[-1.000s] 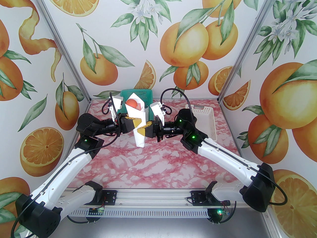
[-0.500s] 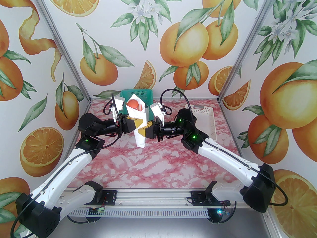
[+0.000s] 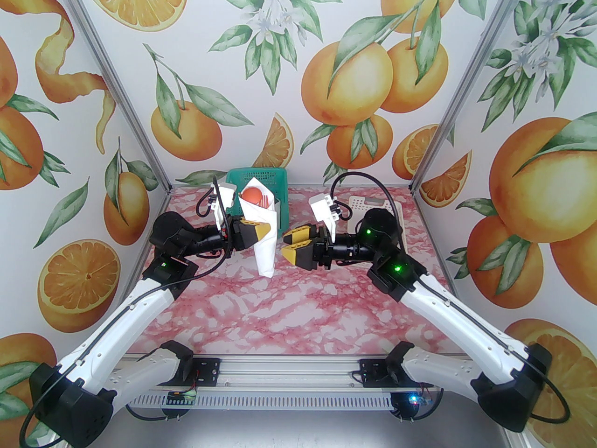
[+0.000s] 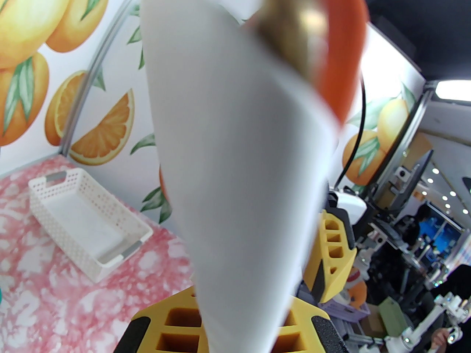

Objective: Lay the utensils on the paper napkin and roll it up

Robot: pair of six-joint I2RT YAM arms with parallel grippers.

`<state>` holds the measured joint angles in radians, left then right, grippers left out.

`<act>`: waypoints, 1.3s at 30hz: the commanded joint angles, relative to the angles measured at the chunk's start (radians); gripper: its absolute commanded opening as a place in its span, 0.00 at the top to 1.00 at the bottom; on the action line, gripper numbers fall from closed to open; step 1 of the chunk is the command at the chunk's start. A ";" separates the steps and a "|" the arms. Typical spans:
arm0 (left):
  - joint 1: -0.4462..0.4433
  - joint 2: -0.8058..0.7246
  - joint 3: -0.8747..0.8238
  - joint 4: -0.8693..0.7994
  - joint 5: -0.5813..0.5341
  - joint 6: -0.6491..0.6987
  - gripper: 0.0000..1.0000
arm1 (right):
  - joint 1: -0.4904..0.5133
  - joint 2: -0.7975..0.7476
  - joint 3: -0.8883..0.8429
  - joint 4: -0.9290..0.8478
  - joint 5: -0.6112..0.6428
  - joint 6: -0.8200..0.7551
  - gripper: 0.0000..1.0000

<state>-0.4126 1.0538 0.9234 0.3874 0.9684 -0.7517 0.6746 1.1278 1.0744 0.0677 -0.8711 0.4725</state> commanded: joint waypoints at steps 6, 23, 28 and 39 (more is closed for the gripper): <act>0.005 -0.007 0.009 -0.005 -0.005 0.023 1.00 | 0.032 0.075 0.065 0.002 0.026 -0.011 0.48; 0.006 -0.005 0.019 -0.028 -0.014 0.035 1.00 | 0.064 0.135 0.093 0.019 0.020 -0.020 0.55; 0.005 -0.001 0.020 -0.030 -0.016 0.037 1.00 | 0.081 0.155 0.101 0.037 0.015 -0.016 0.58; 0.006 -0.001 0.024 -0.066 -0.017 0.069 1.00 | 0.103 0.209 0.127 0.141 -0.017 0.045 0.77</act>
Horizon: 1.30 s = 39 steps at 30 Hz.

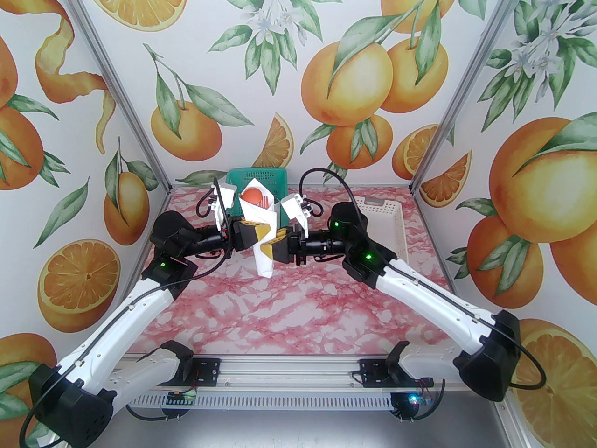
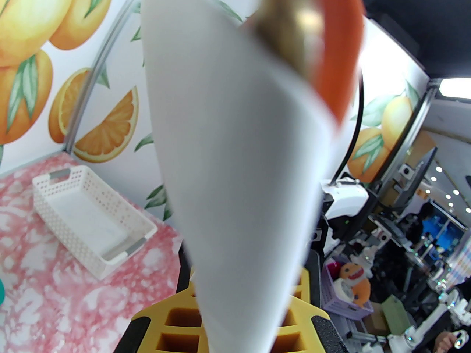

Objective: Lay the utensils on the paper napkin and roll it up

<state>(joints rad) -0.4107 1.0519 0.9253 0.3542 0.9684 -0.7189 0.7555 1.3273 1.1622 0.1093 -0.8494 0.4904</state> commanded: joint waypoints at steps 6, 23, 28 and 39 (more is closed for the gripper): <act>0.008 0.000 0.026 -0.031 -0.017 0.030 0.99 | 0.019 0.022 0.033 0.127 -0.035 0.049 0.92; 0.062 -0.066 -0.079 0.118 0.024 -0.114 0.61 | -0.007 0.026 0.003 0.164 -0.042 0.082 1.00; 0.061 -0.051 -0.079 0.163 0.035 -0.135 0.72 | -0.005 0.030 0.003 0.175 -0.056 0.088 1.00; 0.039 -0.022 -0.080 0.214 0.053 -0.150 0.73 | -0.002 0.034 -0.001 0.167 -0.071 0.087 1.00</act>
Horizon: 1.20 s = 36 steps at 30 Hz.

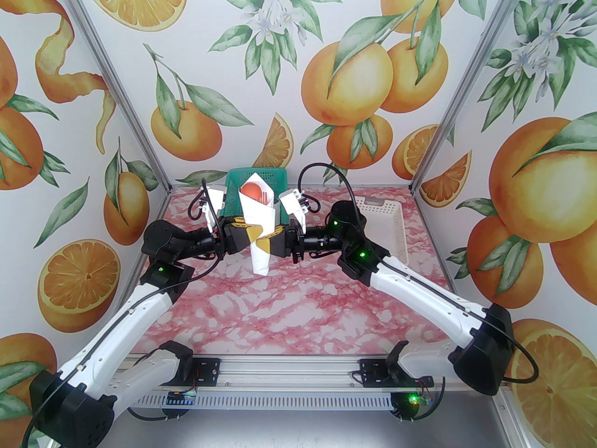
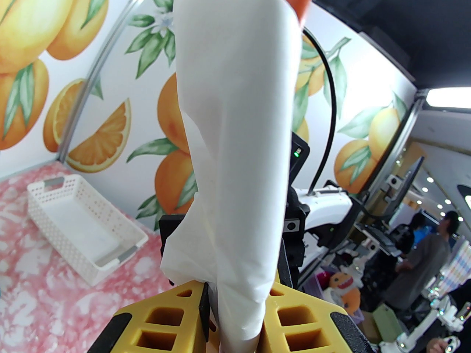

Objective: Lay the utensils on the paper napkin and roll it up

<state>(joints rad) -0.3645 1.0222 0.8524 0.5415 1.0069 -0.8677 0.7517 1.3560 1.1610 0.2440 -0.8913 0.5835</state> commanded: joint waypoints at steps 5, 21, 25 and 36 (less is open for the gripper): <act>-0.013 0.008 0.001 -0.012 0.015 0.030 0.67 | 0.003 0.005 0.006 0.023 -0.027 -0.012 1.00; 0.015 0.022 0.043 -0.067 -0.019 0.067 1.00 | -0.023 -0.077 -0.053 -0.072 0.007 -0.051 0.66; 0.053 0.038 0.064 -0.072 -0.013 0.063 1.00 | -0.054 -0.159 -0.118 -0.109 0.053 -0.056 0.49; 0.199 0.172 0.136 -0.088 0.096 0.072 1.00 | -0.207 -0.483 -0.285 -0.381 0.379 -0.110 0.23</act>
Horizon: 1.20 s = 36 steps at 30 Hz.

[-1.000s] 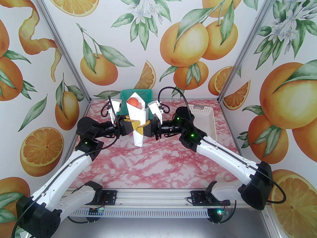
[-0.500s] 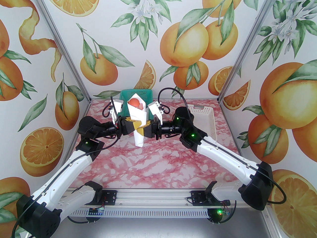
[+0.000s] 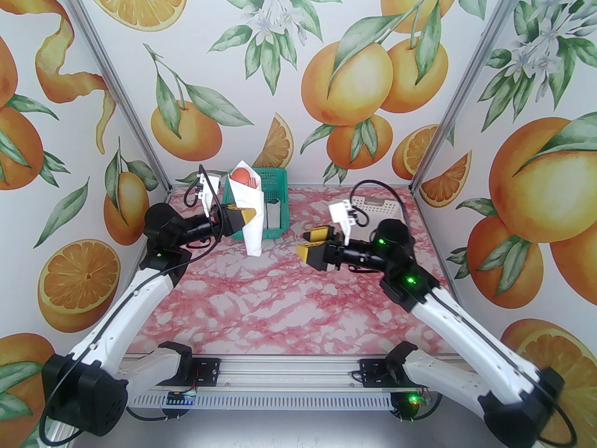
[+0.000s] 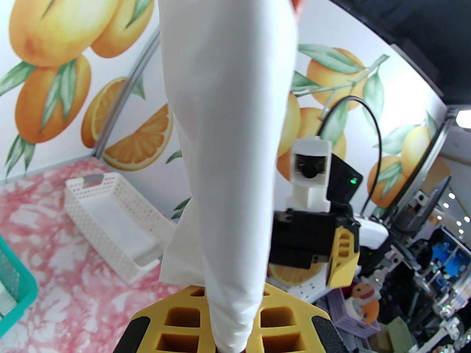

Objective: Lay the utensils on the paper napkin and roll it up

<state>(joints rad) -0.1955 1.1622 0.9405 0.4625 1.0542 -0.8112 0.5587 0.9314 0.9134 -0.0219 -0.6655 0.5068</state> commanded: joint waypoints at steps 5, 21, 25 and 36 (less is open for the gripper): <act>0.096 0.130 0.125 -0.138 0.080 0.098 1.00 | -0.036 -0.180 -0.120 -0.172 0.345 -0.023 0.13; 0.169 0.631 0.630 -0.887 -0.142 0.574 1.00 | -0.062 -0.264 -0.299 -0.177 0.552 0.058 0.09; 0.170 0.775 0.762 -0.977 -0.270 0.609 1.00 | -0.081 -0.263 -0.325 -0.154 0.538 0.061 0.09; 0.107 1.031 1.012 -1.154 -0.591 0.606 1.00 | -0.137 -0.253 -0.378 -0.135 0.516 0.072 0.08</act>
<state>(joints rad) -0.0551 2.1540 1.8702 -0.6090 0.5861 -0.2276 0.4377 0.6769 0.5549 -0.1795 -0.1558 0.5652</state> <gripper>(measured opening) 0.126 0.913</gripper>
